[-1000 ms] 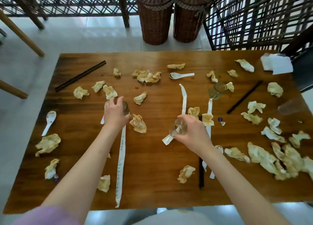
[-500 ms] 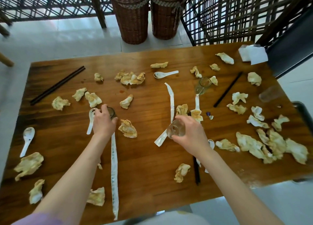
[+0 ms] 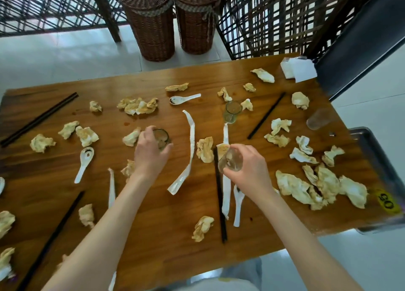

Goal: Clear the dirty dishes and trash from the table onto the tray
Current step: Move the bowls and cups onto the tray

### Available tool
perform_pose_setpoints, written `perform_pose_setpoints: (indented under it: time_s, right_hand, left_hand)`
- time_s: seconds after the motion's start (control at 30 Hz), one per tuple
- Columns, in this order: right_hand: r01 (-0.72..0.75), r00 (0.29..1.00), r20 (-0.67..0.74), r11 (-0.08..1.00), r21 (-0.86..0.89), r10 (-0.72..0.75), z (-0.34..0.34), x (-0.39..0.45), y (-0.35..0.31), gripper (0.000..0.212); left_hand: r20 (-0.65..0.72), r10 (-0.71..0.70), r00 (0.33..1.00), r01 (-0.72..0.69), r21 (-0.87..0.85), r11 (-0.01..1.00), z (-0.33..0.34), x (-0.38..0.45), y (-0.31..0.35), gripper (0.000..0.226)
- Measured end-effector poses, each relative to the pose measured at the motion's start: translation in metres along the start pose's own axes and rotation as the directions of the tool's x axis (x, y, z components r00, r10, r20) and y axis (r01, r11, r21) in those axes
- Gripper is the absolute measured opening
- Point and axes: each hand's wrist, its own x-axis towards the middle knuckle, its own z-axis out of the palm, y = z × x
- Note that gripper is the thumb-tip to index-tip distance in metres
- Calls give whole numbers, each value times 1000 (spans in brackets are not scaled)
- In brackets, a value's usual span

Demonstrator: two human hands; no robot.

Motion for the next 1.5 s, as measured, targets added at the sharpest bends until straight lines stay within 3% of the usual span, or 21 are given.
perform_pose_setpoints:
  time_s: [0.23,0.47,1.1,1.5]
  right_hand:
    - [16,998,58,999,-35,-14,-48,18,75,60]
    - [75,990,122,996,-46,-68,-94,41,141,59]
    - [14,996,84,1000,13,-15,-161,54,234,60]
    - [110,987,124,992,-57,-103,-274,58,377,56]
  left_hand:
    - [-5,63,998,-63,-116,991,61,-16,99,59]
    - [-64,22,998,-34,-187,982,105,-7,163,59]
    - [-2,63,998,-63,-131,989,166,-59,254,62]
    - [-71,23,997,-36,-177,983,259,-129,393,55]
